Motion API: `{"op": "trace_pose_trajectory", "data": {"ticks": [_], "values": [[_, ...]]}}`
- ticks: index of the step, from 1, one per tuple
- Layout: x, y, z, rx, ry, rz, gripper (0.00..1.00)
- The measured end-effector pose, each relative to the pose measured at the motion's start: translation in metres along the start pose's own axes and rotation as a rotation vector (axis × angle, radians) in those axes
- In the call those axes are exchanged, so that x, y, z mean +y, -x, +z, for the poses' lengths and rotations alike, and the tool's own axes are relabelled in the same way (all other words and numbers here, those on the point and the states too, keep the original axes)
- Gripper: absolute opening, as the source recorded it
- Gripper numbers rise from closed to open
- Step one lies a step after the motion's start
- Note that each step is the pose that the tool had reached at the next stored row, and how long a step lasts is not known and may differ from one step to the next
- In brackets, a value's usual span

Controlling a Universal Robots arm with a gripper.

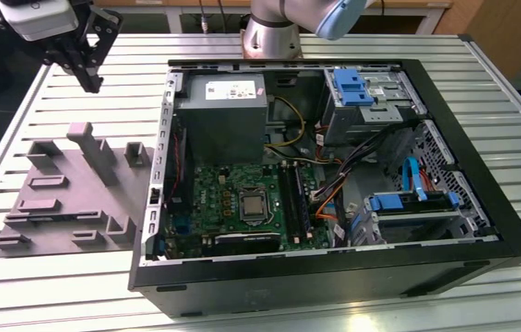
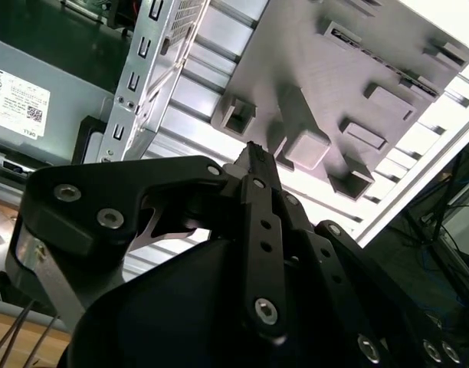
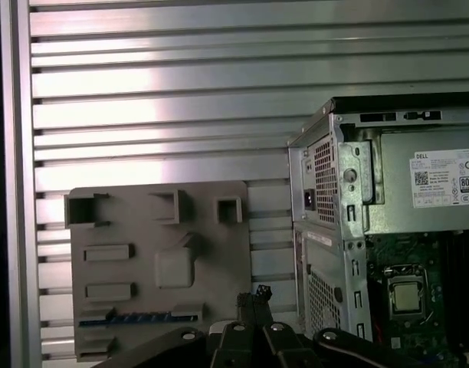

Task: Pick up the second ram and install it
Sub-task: 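Reach for the second ram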

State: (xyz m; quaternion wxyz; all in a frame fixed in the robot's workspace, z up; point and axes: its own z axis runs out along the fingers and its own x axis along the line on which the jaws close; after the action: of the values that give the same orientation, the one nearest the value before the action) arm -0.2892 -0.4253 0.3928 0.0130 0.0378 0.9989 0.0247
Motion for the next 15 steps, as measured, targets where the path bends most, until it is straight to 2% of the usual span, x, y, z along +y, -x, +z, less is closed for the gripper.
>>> {"op": "trace_pose_trajectory", "data": {"ticks": [15], "values": [[-0.003,-0.006,-0.0003,0.0001,0.0,0.0,0.11]]}}
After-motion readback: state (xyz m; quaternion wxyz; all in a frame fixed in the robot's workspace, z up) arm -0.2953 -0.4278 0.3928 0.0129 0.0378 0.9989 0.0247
